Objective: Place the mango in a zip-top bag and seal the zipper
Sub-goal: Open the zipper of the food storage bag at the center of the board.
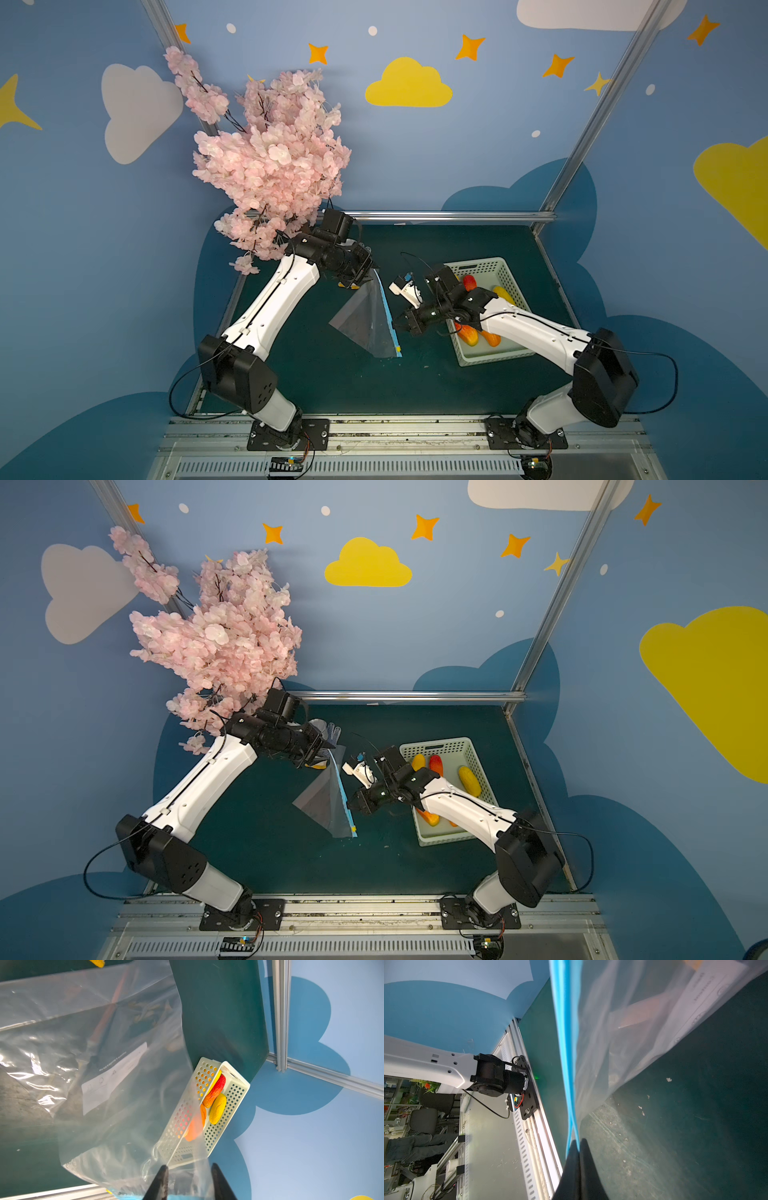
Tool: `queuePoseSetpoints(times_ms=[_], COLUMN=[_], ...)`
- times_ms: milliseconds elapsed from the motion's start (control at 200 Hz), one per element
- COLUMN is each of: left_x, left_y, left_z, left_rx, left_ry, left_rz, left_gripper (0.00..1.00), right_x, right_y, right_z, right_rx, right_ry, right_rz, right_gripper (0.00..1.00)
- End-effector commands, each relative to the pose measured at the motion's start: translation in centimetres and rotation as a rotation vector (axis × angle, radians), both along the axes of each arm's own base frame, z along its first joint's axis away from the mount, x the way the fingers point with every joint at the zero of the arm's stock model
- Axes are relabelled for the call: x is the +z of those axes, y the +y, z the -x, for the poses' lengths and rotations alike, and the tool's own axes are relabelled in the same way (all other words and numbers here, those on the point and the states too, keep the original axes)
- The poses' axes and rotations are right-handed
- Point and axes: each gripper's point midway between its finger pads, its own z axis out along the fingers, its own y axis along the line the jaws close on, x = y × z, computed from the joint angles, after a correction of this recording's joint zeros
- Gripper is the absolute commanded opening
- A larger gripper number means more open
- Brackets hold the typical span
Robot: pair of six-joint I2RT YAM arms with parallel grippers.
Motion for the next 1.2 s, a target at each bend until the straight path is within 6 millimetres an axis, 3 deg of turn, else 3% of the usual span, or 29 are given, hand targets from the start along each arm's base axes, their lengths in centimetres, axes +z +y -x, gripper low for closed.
queuePoseSetpoints(times_ms=[0,100,195,265,486,651,746,881,1196], left_x=[2.1,4.0,5.9,6.2,4.7,3.6,4.0,3.4,1.8], left_y=[0.4,0.9,0.7,0.2,-5.5,-10.5,-11.8,-12.1,-11.5], left_z=[-0.1,0.0,0.4,1.6,5.1,5.8,5.4,5.1,5.6], left_rx=[-0.024,-0.043,-0.106,-0.189,-0.480,-0.643,-0.672,-0.708,-0.838], left_ry=[-0.069,-0.149,-0.248,-0.286,-0.358,-0.419,-0.470,-0.478,-0.557], left_rz=[-0.013,-0.036,-0.054,-0.086,-0.024,0.000,-0.022,-0.058,-0.250], left_gripper=[0.52,0.53,0.44,0.40,0.44,0.44,0.46,0.46,0.33], right_x=[2.7,3.2,3.1,3.5,4.4,6.4,7.2,8.3,9.9], right_y=[-0.7,-2.1,-4.0,-5.2,-8.2,-7.4,-7.1,-6.9,-6.9], right_z=[-0.8,-1.7,-2.7,-3.8,-6.4,-7.3,-7.2,-7.2,-7.6], right_rx=[-0.054,-0.141,-0.246,-0.328,-0.516,-0.511,-0.495,-0.490,-0.502], right_ry=[0.004,0.047,0.103,0.146,0.239,0.275,0.286,0.346,0.446], right_rz=[-0.021,0.008,0.082,0.121,0.262,0.227,0.206,0.134,0.015], right_gripper=[0.00,0.00,0.00,0.00,0.00,0.00,0.00,0.00,0.00])
